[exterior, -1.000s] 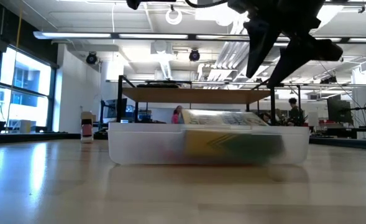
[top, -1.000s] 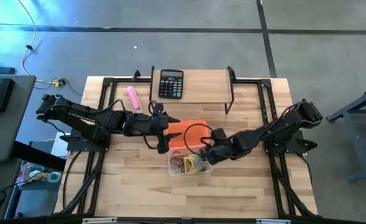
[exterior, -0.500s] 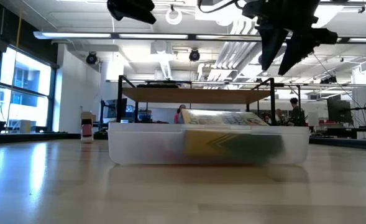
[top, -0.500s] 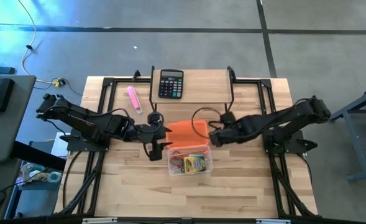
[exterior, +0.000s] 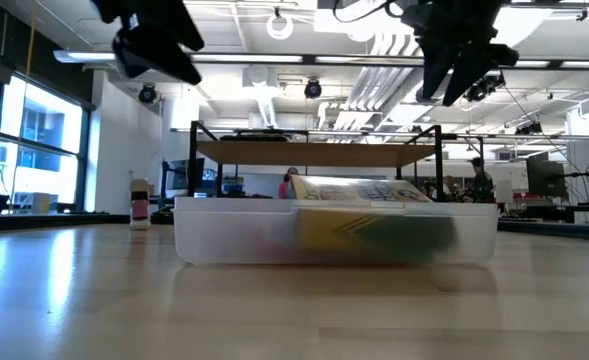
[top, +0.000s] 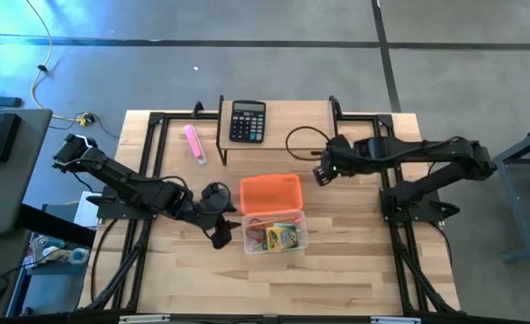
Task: Pack school essentials
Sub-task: Close the orange supply box
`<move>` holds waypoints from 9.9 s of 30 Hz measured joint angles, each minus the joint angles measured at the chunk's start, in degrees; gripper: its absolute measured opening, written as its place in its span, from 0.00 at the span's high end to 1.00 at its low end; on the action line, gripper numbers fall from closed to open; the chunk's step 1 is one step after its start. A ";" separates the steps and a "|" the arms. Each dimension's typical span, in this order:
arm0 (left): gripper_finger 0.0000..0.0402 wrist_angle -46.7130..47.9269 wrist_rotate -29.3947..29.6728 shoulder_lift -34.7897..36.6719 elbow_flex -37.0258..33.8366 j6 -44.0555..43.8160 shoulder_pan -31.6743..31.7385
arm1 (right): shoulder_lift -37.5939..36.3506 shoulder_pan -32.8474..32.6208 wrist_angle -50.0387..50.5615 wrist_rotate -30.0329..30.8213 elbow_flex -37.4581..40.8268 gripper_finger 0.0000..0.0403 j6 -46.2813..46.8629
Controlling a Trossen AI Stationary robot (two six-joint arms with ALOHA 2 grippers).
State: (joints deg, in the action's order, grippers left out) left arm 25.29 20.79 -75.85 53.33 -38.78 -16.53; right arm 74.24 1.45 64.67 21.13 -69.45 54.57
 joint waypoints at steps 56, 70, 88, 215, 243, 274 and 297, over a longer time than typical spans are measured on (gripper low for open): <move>0.44 -14.86 -3.83 -27.89 -0.03 -39.67 -9.64 | 15.67 12.99 -33.20 -24.41 9.05 0.53 -37.70; 0.44 -13.47 -3.86 -27.89 -0.03 -39.48 -7.45 | 15.98 10.15 -35.44 -24.67 10.27 0.53 -32.72; 0.44 -9.69 -3.64 -27.76 0.06 -36.11 -7.48 | 15.78 3.78 -30.17 -17.51 10.36 0.53 -13.40; 0.48 1.99 -18.43 -24.65 0.46 -2.57 0.94 | 24.55 -6.62 -37.50 13.43 10.27 1.00 16.78; 0.78 24.57 -15.70 -9.72 0.69 14.05 14.60 | 24.55 -12.49 -37.10 23.19 10.27 1.00 24.14; 1.00 12.46 -27.16 -4.09 0.71 16.68 36.22 | 24.55 -16.61 -42.57 41.06 10.27 1.00 11.02; 1.00 2.99 -37.19 -10.47 0.76 14.10 36.38 | 24.55 -16.46 -44.25 37.13 10.27 1.00 9.44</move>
State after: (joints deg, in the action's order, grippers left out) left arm 28.27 -16.40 -86.32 54.08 -24.69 19.86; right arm 98.78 -15.00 20.41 58.26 -59.18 64.01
